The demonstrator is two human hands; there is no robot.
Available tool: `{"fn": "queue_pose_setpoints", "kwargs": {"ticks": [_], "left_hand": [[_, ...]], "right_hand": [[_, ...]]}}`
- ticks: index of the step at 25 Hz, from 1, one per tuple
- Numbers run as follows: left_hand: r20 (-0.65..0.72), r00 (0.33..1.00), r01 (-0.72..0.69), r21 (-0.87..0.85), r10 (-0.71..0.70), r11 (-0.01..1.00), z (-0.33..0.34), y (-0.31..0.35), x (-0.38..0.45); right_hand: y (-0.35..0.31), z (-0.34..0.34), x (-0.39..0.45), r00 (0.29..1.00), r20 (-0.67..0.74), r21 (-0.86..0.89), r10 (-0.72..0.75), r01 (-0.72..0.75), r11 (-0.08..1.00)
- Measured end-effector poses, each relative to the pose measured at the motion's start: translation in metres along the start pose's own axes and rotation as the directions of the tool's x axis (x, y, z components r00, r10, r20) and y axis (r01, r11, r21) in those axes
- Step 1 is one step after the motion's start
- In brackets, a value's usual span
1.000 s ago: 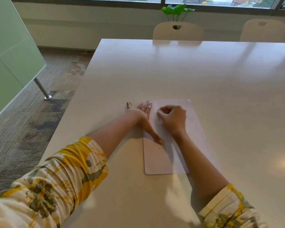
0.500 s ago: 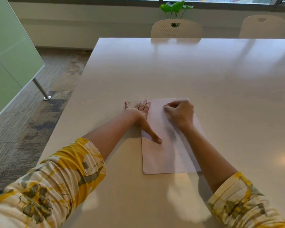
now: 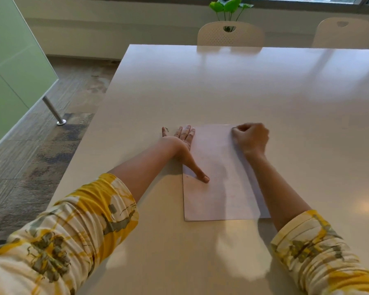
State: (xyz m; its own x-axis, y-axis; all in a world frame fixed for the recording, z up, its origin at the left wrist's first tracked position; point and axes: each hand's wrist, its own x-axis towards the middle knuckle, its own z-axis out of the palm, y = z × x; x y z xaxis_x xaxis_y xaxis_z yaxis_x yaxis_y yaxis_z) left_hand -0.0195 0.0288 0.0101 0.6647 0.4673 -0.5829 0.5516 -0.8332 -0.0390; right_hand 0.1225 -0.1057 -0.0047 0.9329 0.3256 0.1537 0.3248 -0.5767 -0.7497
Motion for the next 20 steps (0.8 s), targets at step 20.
{"fn": "queue_pose_setpoints", "kwargs": {"ticks": [20], "left_hand": [[0.01, 1.0, 0.009, 0.029, -0.009, 1.0, -0.003, 0.003, -0.002]], "right_hand": [[-0.006, 0.015, -0.06, 0.979, 0.128, 0.108, -0.159, 0.145, 0.984]]}}
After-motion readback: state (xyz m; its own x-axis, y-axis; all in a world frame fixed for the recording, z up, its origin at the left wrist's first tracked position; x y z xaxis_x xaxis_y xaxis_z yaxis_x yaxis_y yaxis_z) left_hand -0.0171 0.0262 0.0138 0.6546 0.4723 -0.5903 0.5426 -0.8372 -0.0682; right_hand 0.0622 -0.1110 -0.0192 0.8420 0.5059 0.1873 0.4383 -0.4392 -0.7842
